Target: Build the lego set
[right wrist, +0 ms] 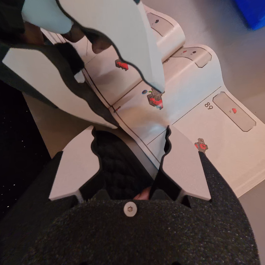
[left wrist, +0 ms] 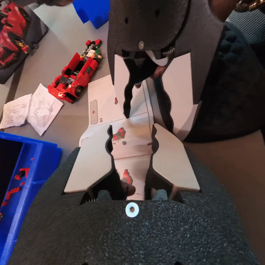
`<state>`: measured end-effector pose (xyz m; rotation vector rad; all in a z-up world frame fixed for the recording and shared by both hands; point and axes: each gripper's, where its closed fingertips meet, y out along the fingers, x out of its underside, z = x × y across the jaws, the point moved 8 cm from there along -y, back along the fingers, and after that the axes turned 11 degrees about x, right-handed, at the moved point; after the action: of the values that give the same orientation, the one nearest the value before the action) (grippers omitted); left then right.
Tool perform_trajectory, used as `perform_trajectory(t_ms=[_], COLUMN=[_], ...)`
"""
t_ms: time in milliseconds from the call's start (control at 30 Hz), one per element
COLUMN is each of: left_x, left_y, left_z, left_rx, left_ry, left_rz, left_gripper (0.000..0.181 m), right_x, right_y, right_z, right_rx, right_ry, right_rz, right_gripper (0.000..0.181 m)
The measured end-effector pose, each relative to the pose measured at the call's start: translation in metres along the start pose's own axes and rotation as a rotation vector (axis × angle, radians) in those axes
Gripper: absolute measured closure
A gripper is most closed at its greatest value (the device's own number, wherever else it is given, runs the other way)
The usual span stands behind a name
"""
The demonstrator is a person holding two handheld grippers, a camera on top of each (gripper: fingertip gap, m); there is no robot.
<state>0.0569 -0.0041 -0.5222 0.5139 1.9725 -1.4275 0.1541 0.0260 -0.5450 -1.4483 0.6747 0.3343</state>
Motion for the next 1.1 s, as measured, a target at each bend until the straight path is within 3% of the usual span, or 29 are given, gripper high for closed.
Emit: perform_trajectory(t_ms=[433, 567, 767, 1100], left_x=[0.000, 0.002, 0.004, 0.004], left_y=[0.003, 0.002, 0.001, 0.000], left_z=[0.001, 0.001, 0.000, -0.001], left_rx=[-0.003, 0.008, 0.010, 0.012], left_ry=[0.007, -0.014, -0.027, -0.033], left_rz=[-0.022, -0.007, 0.006, 0.008], left_gripper=[0.129, 0.130, 0.130, 0.131], right_x=[0.000, 0.004, 0.016, 0.016], right_y=[-0.001, -0.008, -0.031, -0.031], right_z=[0.001, 0.006, 0.025, 0.019], right_rx=[-0.005, -0.016, 0.101, 0.147], right_ry=[-0.016, -0.058, -0.237, -0.333], right_rz=[-0.003, 0.050, 0.241, 0.329], right_gripper=[0.090, 0.106, 0.142, 0.141])
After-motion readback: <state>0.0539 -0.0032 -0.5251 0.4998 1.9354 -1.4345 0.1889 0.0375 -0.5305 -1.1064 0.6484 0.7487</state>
